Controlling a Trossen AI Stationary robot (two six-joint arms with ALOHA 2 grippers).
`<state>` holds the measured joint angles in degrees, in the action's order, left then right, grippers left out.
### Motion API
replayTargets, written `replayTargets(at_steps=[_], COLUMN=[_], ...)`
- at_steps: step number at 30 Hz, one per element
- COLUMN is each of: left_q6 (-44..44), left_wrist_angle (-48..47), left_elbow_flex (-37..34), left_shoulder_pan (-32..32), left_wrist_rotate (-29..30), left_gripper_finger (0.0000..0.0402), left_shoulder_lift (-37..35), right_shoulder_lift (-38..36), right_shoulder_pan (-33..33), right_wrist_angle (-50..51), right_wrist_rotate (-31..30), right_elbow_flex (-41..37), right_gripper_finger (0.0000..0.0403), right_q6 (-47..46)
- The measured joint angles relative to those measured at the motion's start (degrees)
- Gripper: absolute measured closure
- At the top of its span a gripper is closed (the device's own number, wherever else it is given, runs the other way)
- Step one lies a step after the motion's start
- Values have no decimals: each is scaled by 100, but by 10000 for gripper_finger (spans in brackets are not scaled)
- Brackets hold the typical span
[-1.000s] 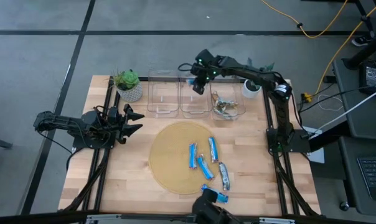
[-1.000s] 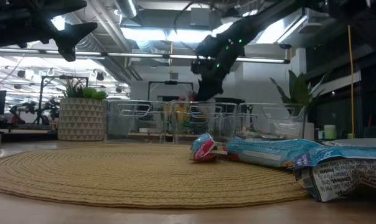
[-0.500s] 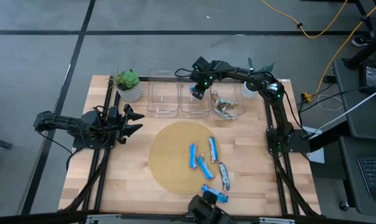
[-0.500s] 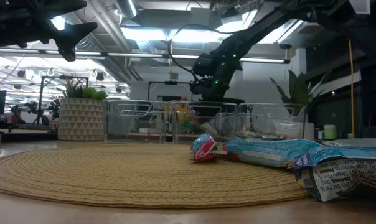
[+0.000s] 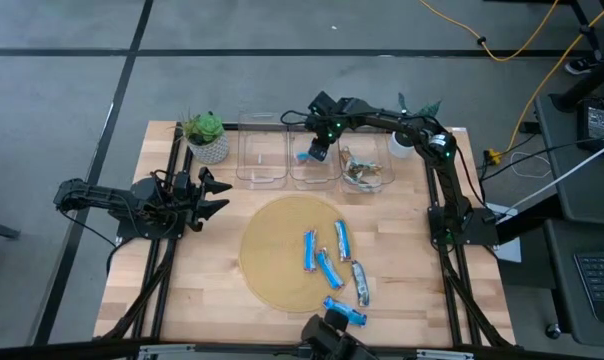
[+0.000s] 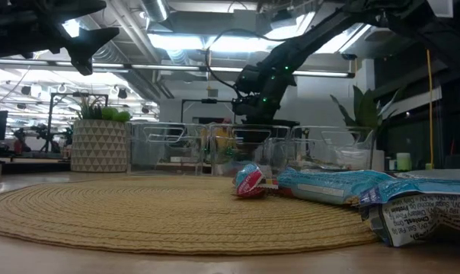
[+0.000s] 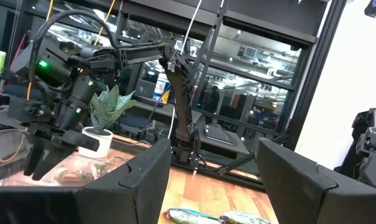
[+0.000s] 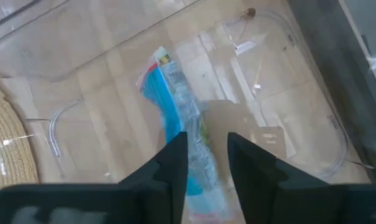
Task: Pick and place Granola Bars by type
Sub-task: Put the red granola bar into the middle transparent bin
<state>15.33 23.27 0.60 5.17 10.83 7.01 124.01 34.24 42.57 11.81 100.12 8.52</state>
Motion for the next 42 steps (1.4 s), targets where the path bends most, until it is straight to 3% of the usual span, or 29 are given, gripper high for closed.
replayTargets(at_steps=[7,16,24,31,42], left_q6=[-1,-2,-2,-2,-1], left_wrist_angle=[-2,0,0,0,-2], left_elbow_flex=[0,0,0,0,0], left_shoulder_pan=[-2,0,-2,0,0], left_wrist_rotate=[2,0,0,0,0], left_gripper_finger=[176,176,176,176,176], left_shoulder_lift=[0,0,0,0,-1], right_shoulder_lift=[-119,-977,-1608,-1764,-1775], right_shoulder_pan=[-186,-937,-1777,-2603,-3784], right_wrist_angle=[47,180,885,1788,2512], right_wrist_rotate=[174,-715,-1025,-1425,-2288], right_elbow_flex=[0,0,4,2,-13], right_gripper_finger=[259,277,282,282,282], right_q6=[-123,-77,-433,-1345,-3986])
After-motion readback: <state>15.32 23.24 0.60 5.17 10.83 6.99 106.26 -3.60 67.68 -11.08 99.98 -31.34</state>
